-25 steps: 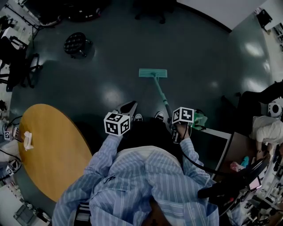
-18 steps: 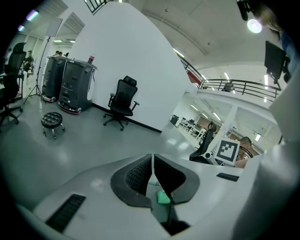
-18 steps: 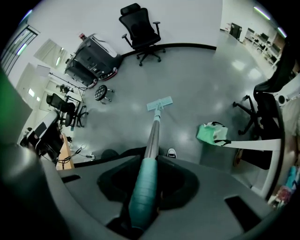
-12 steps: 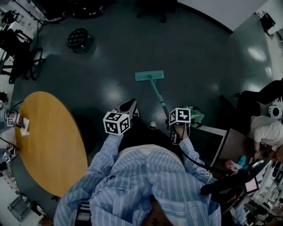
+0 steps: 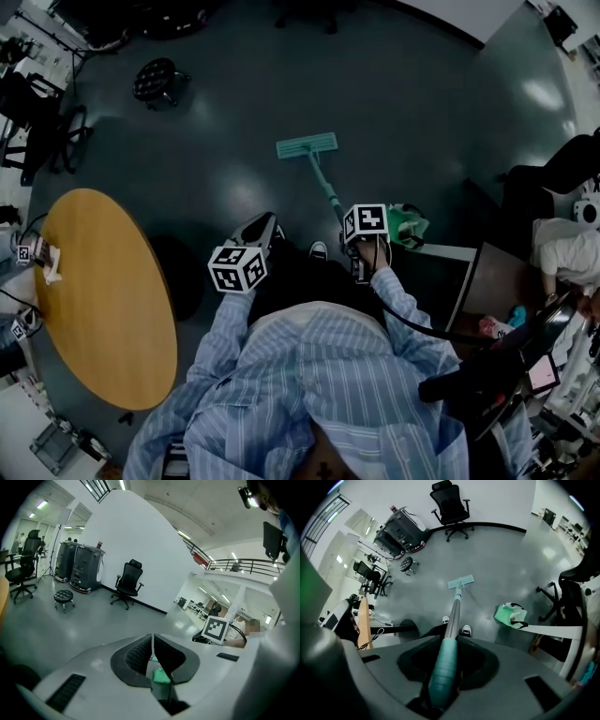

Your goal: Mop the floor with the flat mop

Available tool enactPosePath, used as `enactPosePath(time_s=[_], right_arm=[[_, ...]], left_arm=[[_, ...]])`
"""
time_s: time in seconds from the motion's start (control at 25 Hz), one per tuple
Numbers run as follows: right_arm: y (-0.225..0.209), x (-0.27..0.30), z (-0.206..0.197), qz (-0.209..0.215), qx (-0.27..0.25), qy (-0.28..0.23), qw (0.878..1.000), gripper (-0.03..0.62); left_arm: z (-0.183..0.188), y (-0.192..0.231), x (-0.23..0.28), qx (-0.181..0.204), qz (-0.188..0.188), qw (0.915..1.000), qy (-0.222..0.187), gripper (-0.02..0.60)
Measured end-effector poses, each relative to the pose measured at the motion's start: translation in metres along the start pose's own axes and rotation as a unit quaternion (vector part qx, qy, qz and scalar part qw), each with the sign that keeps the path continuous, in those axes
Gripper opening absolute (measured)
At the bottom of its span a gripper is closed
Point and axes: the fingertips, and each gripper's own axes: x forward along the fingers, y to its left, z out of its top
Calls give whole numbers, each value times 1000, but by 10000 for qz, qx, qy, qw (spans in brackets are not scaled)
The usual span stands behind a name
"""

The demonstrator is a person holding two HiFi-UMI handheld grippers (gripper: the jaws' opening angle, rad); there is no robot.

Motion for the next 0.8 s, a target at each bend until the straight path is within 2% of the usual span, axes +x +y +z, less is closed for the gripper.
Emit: enactPosePath(time_s=[0.2, 0.44, 0.8], right_arm=[[6, 0, -6, 8, 7, -17, 10000, 117], [17, 4, -17, 30, 135, -27, 9999, 117], [41, 7, -19, 60, 393, -117, 9991, 117]], left_arm=[[6, 1, -7, 32, -10, 10000, -68, 20], [9, 3, -10, 174, -193, 9997, -33, 20], [19, 25, -27, 211, -348, 9991, -77, 20]])
